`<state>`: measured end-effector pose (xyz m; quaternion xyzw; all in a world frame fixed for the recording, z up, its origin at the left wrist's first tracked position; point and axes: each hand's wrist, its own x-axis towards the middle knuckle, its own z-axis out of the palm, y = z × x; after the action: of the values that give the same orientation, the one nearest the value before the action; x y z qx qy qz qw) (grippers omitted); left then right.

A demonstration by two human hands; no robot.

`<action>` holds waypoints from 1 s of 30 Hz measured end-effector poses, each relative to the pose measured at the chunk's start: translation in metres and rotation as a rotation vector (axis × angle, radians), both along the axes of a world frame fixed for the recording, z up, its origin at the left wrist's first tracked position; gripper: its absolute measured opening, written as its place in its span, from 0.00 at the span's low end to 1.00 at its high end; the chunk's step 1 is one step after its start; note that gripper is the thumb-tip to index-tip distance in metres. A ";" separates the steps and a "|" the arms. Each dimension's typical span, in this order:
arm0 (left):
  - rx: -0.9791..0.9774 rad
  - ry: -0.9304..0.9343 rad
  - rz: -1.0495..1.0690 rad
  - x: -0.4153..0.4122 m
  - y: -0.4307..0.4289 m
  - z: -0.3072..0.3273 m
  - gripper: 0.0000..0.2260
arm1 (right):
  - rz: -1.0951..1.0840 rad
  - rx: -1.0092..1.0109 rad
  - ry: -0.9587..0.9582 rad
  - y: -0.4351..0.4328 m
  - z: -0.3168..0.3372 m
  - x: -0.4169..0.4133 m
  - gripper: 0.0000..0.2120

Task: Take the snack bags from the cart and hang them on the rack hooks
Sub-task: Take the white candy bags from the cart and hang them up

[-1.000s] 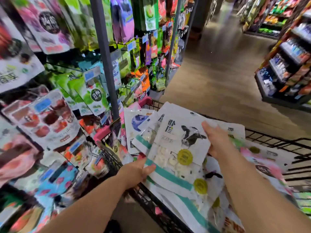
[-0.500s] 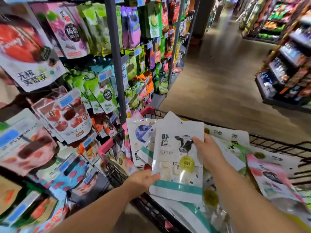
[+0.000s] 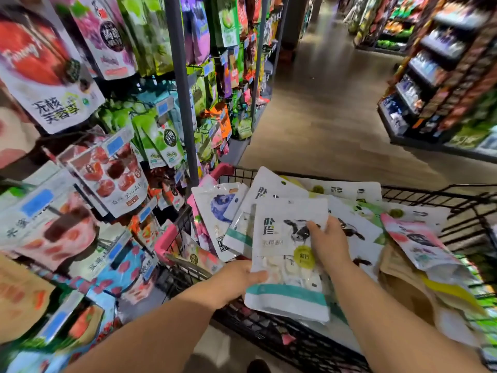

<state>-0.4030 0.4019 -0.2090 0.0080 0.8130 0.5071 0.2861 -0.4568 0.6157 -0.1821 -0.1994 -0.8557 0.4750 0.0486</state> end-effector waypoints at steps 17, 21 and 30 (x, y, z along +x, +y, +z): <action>-0.087 -0.063 0.412 0.080 -0.028 -0.012 0.08 | 0.145 -0.151 -0.156 -0.004 0.000 0.058 0.10; -0.163 -0.052 0.441 0.094 -0.028 -0.019 0.12 | 0.119 0.047 -0.132 0.002 -0.001 0.073 0.16; -0.161 -0.049 0.570 0.117 -0.024 -0.023 0.09 | -0.099 0.354 -0.331 0.040 -0.013 0.098 0.51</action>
<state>-0.2861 0.3775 -0.2318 -0.2554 0.8130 0.5010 0.1514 -0.3585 0.6555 -0.1948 -0.3046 -0.9111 0.2754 -0.0348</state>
